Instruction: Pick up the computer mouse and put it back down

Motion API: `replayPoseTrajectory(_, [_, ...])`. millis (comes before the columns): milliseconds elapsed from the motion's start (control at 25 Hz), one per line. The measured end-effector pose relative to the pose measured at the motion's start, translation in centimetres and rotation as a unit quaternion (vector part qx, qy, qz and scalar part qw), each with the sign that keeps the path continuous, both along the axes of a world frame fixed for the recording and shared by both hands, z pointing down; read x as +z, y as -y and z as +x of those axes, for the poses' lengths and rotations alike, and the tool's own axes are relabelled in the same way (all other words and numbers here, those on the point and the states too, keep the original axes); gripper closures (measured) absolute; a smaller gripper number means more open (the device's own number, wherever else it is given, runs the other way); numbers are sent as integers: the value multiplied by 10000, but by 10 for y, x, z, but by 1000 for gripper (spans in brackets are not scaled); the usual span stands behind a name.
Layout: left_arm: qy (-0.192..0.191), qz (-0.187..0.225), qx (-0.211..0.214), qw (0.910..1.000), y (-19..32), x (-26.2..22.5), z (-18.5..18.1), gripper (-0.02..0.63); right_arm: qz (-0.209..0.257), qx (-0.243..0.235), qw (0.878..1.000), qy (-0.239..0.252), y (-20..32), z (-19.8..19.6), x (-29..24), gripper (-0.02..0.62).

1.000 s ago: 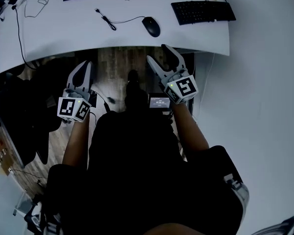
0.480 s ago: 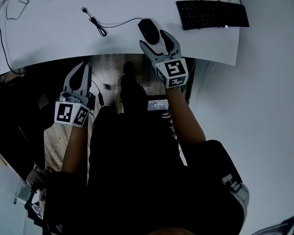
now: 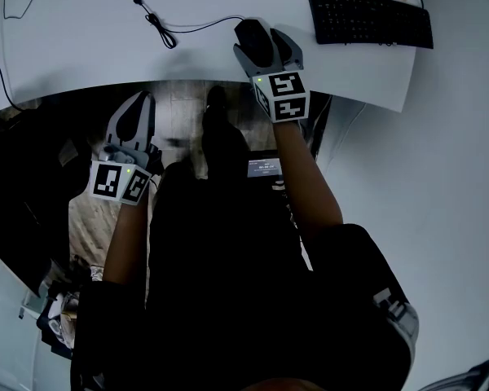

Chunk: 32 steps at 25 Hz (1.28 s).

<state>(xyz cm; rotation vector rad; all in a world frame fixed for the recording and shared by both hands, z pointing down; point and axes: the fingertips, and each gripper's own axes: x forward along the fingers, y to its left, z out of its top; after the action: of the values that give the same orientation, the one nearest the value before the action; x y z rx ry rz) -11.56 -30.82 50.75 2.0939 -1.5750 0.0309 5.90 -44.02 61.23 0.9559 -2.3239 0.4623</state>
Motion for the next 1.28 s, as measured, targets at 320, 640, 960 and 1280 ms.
replayPoseTrajectory(320, [-28, 111, -32, 9999, -1, -12, 0, 609, -147, -196, 9978, -618, -2, -2, 13, 278])
replayPoseTrajectory(640, [-53, 387, 39, 9992, -11, -31, -7, 610, 54, -40, 9999, 100, -2, 2, -17, 282])
replayPoseTrajectory(960, [-180, 864, 174, 9959, -63, -69, -3, 610, 1156, 212, 9876, 1038, -33, 8, -135, 282])
replayPoseTrajectory(1280, [-237, 1601, 295, 9864, -121, -119, -14, 609, 2139, 361, 9658, 1423, -94, 28, -244, 282])
